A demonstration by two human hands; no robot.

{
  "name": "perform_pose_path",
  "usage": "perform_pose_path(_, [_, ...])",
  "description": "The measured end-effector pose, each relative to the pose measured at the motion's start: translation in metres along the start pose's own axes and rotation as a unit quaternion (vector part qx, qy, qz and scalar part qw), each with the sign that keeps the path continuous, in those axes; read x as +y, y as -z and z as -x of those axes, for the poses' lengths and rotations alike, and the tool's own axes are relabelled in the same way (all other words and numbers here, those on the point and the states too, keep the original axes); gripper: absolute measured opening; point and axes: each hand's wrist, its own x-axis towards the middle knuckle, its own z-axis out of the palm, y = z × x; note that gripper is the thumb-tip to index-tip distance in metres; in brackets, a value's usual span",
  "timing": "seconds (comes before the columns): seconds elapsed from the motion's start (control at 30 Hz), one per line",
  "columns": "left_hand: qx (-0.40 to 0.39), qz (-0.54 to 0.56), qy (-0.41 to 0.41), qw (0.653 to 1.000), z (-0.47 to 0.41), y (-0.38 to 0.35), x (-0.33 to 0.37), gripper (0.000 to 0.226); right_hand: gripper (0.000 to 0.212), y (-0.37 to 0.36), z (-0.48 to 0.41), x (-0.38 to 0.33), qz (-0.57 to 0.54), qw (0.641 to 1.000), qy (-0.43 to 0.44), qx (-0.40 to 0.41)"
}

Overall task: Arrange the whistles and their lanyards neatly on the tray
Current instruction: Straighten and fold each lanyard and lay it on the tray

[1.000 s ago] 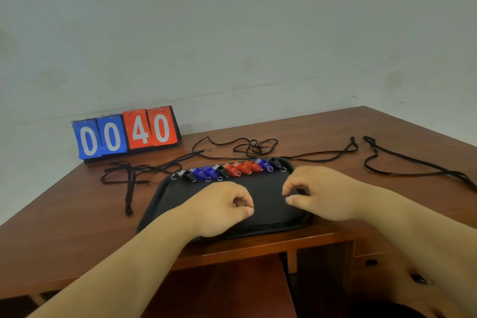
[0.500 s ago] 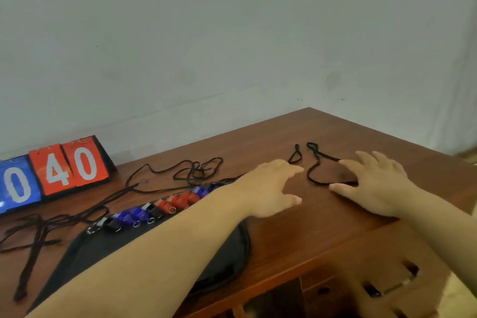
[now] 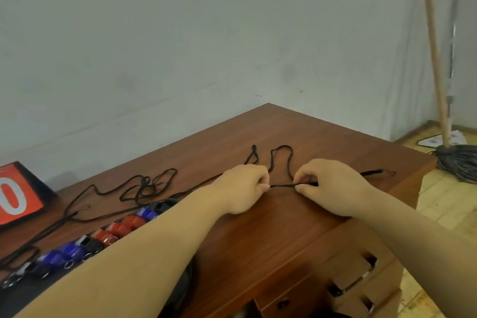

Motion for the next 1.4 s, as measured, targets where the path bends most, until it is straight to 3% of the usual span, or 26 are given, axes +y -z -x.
perform_pose_path(0.13, [0.059, 0.109, 0.029, 0.992, 0.026, 0.015, 0.000, 0.016, 0.014, 0.005, 0.007, -0.009, -0.024, 0.999, 0.030, -0.029])
perform_pose_path(0.27, [0.105, 0.229, 0.076, 0.965, 0.060, 0.042, -0.017, 0.014, 0.018, 0.023, 0.015, -0.028, -0.194, 0.980, 0.013, -0.042])
perform_pose_path(0.43, [0.111, 0.479, 0.091, 0.866, 0.115, 0.063, -0.047, 0.021, 0.017, 0.045, 0.012, -0.079, -0.357, 0.934, -0.018, -0.025])
perform_pose_path(0.5, [0.118, 0.529, 0.093, 0.835, 0.141, 0.071, -0.054, 0.020, 0.017, 0.048, 0.007, -0.103, -0.391, 0.920, -0.027, -0.020])
perform_pose_path(0.7, [0.180, 0.531, 0.121, 0.819, 0.230, 0.092, -0.081, 0.006, 0.014, 0.052, -0.004, -0.218, -0.451, 0.890, 0.027, -0.067])
perform_pose_path(0.87, [0.167, 0.568, 0.070, 0.803, 0.283, 0.096, -0.083, 0.044, 0.012, 0.065, 0.008, -0.317, -0.358, 0.918, 0.136, -0.107])
perform_pose_path(0.97, [0.130, 0.590, 0.030, 0.796, 0.310, 0.099, -0.084, 0.017, 0.011, 0.078, 0.017, -0.355, -0.342, 0.918, 0.174, -0.102])
perform_pose_path(1.13, [0.166, 0.652, 0.021, 0.739, 0.343, 0.103, -0.110, 0.030, 0.010, 0.086, 0.020, -0.365, -0.307, 0.929, 0.181, -0.102])
perform_pose_path(1.4, [0.190, 0.625, 0.066, 0.754, 0.350, 0.095, -0.139, 0.040, 0.008, 0.044, 0.010, -0.341, -0.302, 0.936, 0.127, -0.126])
